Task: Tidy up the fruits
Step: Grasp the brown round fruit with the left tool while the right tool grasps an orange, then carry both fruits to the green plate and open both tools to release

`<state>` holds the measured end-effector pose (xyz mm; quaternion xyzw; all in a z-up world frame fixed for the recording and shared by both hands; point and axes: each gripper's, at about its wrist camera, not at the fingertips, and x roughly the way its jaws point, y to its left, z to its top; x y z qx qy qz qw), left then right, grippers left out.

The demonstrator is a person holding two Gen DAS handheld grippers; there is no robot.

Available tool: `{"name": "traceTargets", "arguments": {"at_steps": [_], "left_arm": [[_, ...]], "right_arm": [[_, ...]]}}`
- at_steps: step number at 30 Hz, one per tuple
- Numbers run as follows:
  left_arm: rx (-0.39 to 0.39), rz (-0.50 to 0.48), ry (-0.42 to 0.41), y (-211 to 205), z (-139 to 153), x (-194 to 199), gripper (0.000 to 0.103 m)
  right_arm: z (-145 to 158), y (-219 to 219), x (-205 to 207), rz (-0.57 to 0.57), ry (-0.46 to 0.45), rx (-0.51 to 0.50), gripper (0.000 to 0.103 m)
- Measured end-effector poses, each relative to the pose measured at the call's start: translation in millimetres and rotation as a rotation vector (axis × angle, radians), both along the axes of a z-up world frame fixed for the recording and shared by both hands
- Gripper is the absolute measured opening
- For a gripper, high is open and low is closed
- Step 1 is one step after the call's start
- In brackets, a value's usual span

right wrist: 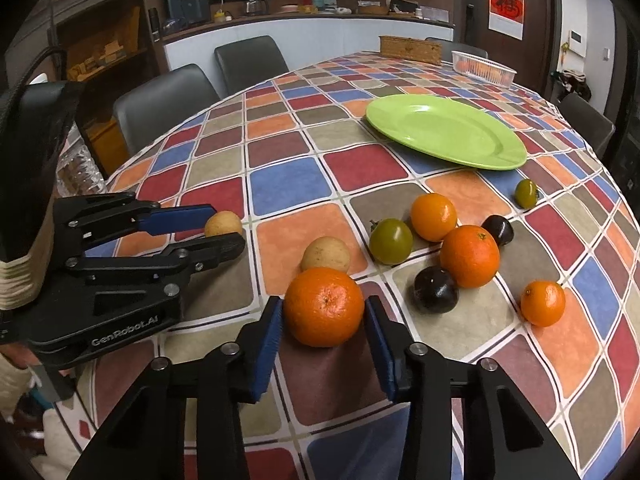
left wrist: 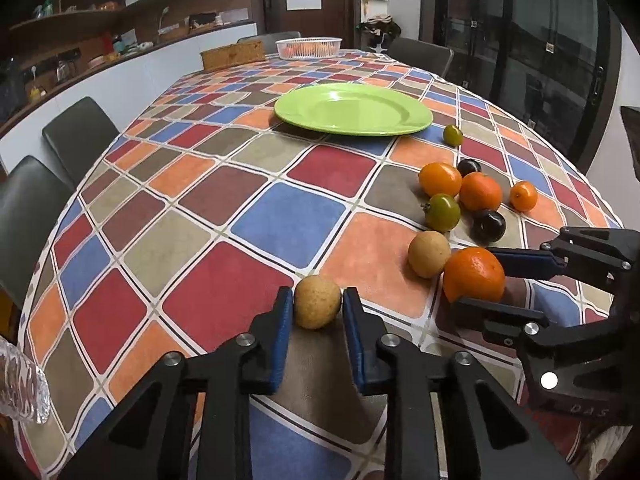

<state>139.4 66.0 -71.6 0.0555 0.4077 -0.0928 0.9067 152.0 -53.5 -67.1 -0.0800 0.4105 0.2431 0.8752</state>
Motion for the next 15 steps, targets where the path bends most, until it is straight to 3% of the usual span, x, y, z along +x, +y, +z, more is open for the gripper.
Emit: {"name": "traceTargets", "arguments": {"at_steps": [6,15], "left_arm": [[-0.017,0.016,0.002,-1.3,5.6,-4.1,0.025],[-0.035,0.033,-0.045,-11.0,38.5,-12.6,0.025]], "right_arm": [[1.9,-3.3,-0.2,0.001,0.0,0.024,0.042],[25.6,-15.6,1.4,-0.005,-0.036,0.077,0.042]]}}
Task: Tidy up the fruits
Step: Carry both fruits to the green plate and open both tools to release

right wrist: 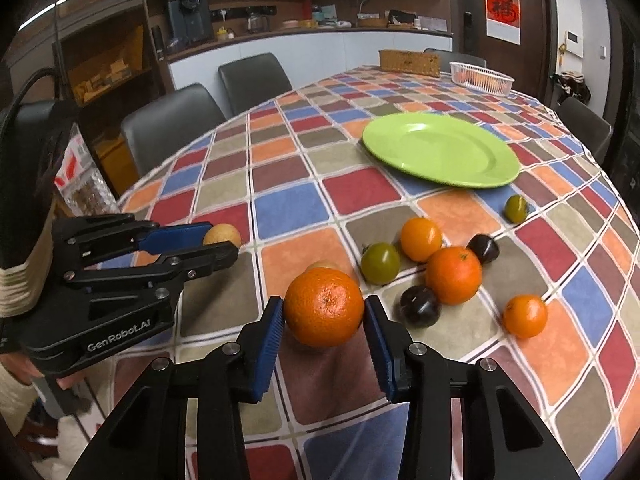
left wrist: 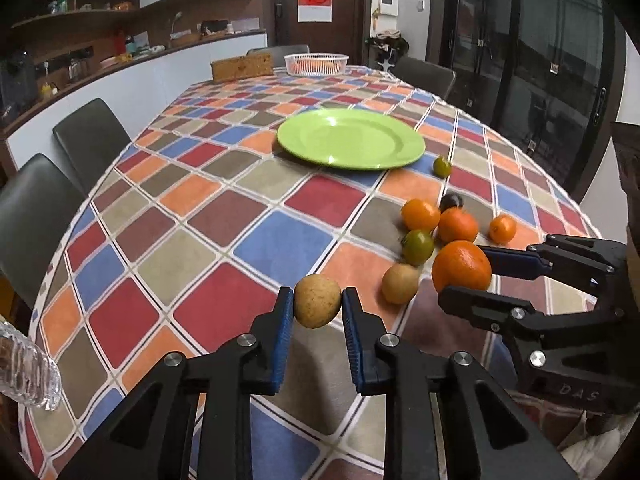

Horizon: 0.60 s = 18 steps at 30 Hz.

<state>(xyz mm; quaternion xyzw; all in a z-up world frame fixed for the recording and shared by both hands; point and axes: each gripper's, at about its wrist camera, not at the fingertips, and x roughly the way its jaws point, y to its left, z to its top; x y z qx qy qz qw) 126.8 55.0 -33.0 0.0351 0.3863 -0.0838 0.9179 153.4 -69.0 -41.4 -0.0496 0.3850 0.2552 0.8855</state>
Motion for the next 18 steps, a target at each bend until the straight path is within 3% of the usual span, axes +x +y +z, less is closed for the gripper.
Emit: {"name": "traceTargets", "arguments": {"at_steps": [18], "left_arm": [[-0.069,-0.004,-0.122,-36.1,56.5,54.8,0.025]], "right_arm": [[53.7,-38.5,57.9,-0.023,-0.069,0.064,0.042]]}}
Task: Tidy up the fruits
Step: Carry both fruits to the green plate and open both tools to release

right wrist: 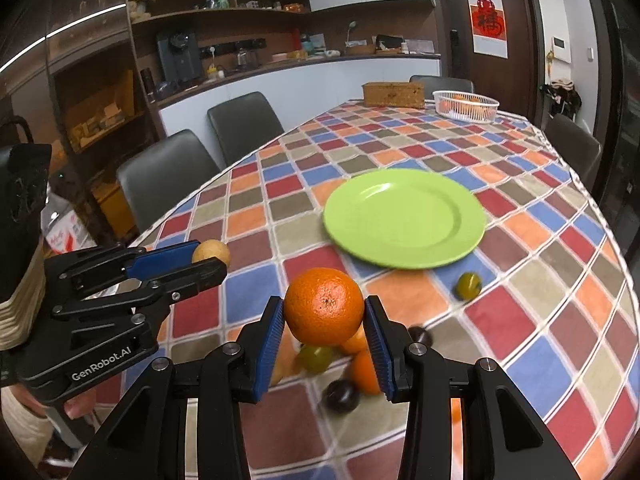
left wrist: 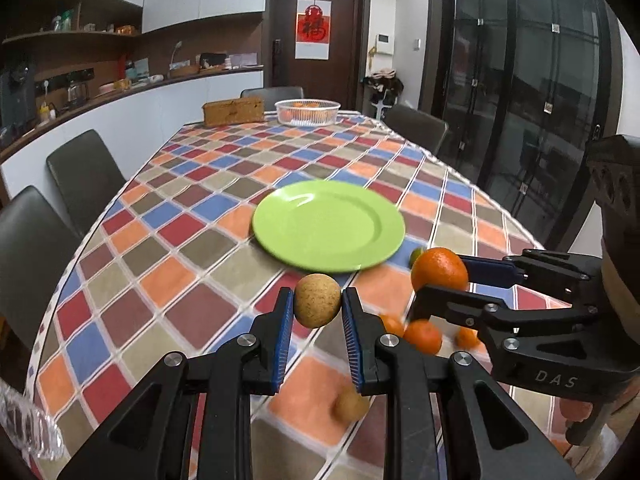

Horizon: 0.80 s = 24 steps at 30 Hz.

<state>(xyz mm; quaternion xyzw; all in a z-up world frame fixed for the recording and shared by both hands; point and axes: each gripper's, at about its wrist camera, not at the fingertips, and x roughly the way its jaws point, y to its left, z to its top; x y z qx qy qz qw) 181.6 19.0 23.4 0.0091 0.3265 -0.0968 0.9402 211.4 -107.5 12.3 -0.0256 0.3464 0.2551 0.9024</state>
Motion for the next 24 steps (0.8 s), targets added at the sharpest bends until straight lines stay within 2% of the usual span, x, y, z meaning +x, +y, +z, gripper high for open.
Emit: {"name": "traceTargets", "arguments": {"at_steps": [3,10,18,24], "left_arm": [[-0.009,-0.01,0.0,-5.3,4.7,17.6,0.025],[-0.015,-0.041,0.018,-15.4,6.7,61.5,0.025],[-0.026,-0.071,0.088,-19.3,-8.5,112.7,0.025],[-0.022,-0.071,0.164,-21.5,-29.4,146.8,0.025]], "right_arm": [[5.3,-4.7,13.2,0.001,-0.016,-0.009,0.042],[9.2,-15.2,61.0,-0.01,0.009,-0.007,0.042],[1.6,-19.9,109.1,-0.023,0.053,-0.028,0.042],[-16.4,-22.3,145.2,-0.028,0.136,-0.031,0.042]]}}
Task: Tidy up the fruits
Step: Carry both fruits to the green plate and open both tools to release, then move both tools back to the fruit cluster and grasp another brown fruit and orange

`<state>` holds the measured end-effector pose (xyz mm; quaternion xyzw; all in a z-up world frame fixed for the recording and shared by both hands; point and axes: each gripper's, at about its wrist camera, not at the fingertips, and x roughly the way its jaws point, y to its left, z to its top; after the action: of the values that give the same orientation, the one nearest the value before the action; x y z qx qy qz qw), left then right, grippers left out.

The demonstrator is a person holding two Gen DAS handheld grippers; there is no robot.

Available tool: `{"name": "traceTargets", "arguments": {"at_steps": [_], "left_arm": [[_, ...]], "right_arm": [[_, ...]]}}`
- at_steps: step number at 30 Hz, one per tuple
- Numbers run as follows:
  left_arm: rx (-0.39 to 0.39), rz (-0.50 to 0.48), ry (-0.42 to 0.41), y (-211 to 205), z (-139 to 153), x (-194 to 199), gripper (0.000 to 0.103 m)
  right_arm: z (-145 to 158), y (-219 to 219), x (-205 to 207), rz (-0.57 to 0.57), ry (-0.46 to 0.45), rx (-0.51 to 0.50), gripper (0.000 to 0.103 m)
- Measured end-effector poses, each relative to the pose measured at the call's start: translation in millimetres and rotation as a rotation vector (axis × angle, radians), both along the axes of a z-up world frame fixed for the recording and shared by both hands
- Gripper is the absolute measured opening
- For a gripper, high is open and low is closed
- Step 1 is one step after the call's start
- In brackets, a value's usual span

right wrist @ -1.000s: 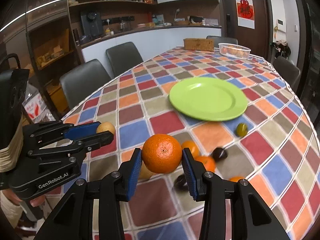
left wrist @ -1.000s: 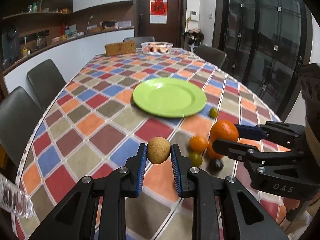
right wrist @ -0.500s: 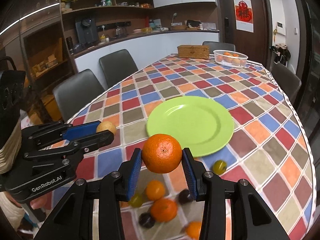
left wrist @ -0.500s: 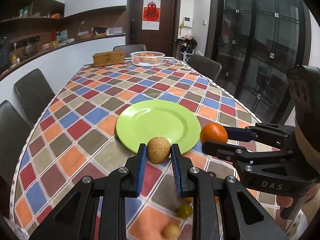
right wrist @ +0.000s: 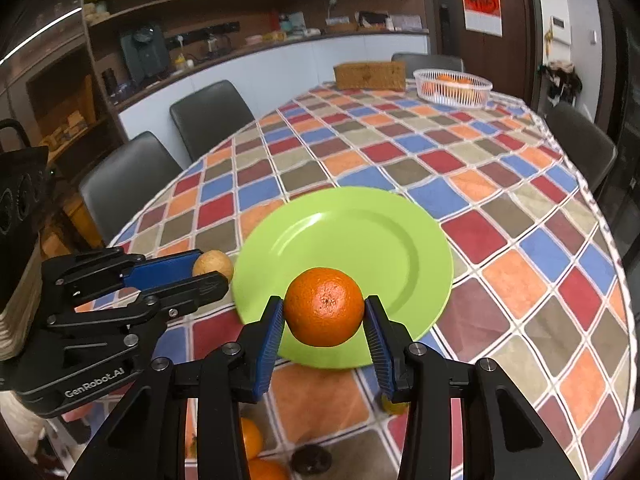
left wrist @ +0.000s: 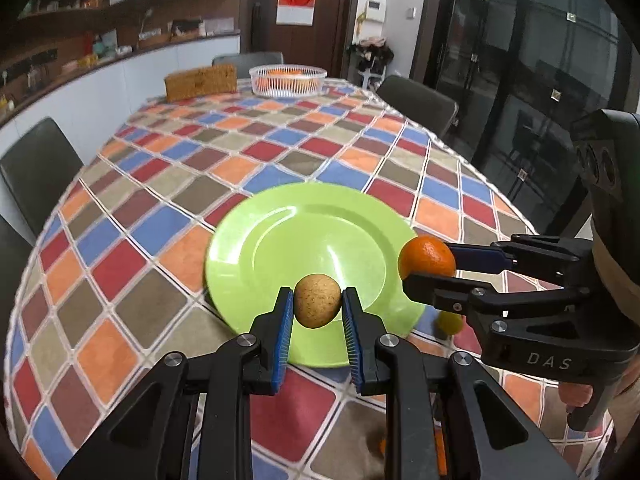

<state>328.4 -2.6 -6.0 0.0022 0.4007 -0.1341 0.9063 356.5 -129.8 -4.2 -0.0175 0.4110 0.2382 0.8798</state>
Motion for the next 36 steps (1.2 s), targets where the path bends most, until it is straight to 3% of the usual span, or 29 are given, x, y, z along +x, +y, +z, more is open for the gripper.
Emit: {"name": "traceTargets", "arguments": {"at_steps": [11,18,24,32,36], "left_arm": [[0.009,-0.004,0.127,-0.7,-42.8,38.8,0.025],[0.032,-0.001,0.125,-2.3,-45.7,44.0,0.025],[0.034,0.013,0.104,0.9,-34.4,34.5,0.03],[0.083,0.019,0.008,-5.5,3.8,-7.6,0.038],[0.098,0.024,-0.052,-7.9,24.6,-35.0,0.049]], "right_arm": [[-36.8,0.5,39.5,-0.014,0.105,-0.057,0.042],[-47.7,0.0,45.9,-0.02,0.131,-0.064,0.042],[-43.9,-1.5,40.1,-0.027,0.12,-0.061,0.043],[-10.3,-10.9,7.7,-0.047,0.043,-0.018,0.043],[9.7,-15.9,-16.7,-0.054,0.001,-0.001,0.044]]}}
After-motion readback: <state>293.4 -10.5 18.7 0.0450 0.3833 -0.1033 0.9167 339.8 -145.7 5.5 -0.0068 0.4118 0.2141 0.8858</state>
